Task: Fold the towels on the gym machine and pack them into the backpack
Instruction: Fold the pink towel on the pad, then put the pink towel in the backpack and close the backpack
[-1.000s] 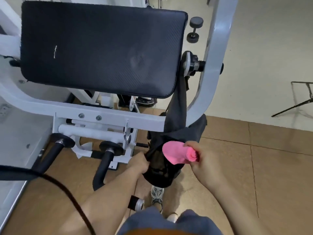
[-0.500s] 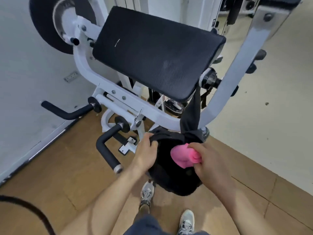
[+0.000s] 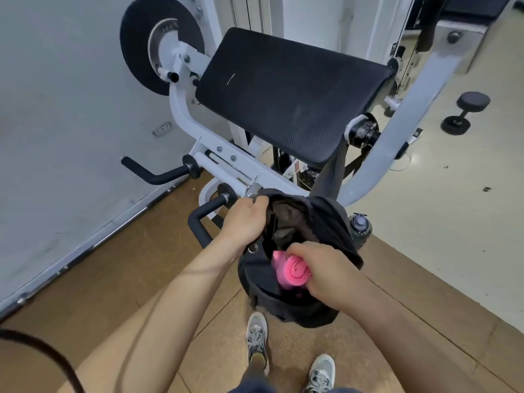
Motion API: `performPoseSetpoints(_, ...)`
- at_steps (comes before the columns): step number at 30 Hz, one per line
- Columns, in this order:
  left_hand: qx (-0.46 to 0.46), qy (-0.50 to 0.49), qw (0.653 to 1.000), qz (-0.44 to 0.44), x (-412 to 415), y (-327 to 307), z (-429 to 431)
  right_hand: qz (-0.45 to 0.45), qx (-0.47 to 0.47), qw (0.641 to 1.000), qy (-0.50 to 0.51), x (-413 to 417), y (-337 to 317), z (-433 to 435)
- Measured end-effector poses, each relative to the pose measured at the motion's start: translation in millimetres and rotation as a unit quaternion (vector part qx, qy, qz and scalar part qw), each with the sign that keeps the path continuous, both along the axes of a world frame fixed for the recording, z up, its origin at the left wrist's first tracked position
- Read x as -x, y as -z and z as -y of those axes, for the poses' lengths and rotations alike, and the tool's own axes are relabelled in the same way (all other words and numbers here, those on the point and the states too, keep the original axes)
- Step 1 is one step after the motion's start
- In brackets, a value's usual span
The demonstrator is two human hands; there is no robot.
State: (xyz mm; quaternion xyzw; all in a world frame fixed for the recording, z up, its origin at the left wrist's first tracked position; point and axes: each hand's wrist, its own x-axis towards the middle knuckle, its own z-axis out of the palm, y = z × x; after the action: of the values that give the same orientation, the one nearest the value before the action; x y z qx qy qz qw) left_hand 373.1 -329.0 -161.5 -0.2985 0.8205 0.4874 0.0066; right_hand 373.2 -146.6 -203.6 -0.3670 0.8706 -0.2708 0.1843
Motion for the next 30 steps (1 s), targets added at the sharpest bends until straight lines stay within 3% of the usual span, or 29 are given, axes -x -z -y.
performPoseSetpoints(3,-0.005,0.023,1.0,-0.003,-3.1,-0.2,-5.5,-0.04,-0.032,0.996,0.077,2.4,10.2,12.4)
performPoseSetpoints(7,-0.067,0.014,0.997,-0.021,0.1,-0.1,-10.5,-0.123,-0.212,0.961,0.13,6.9,24.8,19.2)
performPoseSetpoints(13,-0.105,-0.015,0.994,-0.028,8.1,3.0,-11.0,-0.066,-0.163,0.974,0.141,2.0,27.6,22.9)
performPoseSetpoints(16,-0.13,-0.038,0.99,-0.023,10.4,6.0,-7.9,0.04,-0.021,0.983,0.176,-5.7,5.8,4.4)
performPoseSetpoints(18,-0.155,-0.062,0.986,-0.031,14.3,6.6,-10.1,0.075,-0.011,0.989,0.127,-17.0,-9.5,-3.9)
performPoseSetpoints(20,-0.185,-0.09,0.978,-0.029,18.1,5.1,-15.7,-0.012,-0.072,0.994,0.082,-31.4,-5.1,-3.5)
performPoseSetpoints(23,-0.204,-0.093,0.974,-0.027,21.3,4.8,-17.1,-0.144,-0.037,0.975,0.165,-33.7,6.5,-3.7)
performPoseSetpoints(27,-0.166,-0.104,0.981,-0.011,22.2,3.3,6.0,-0.216,0.044,0.957,0.19,-18.0,0.7,-15.7)
performPoseSetpoints(30,-0.119,-0.101,0.988,0.01,25.0,1.1,14.4,-0.207,0.07,0.962,0.166,-17.9,-5.1,-12.7)
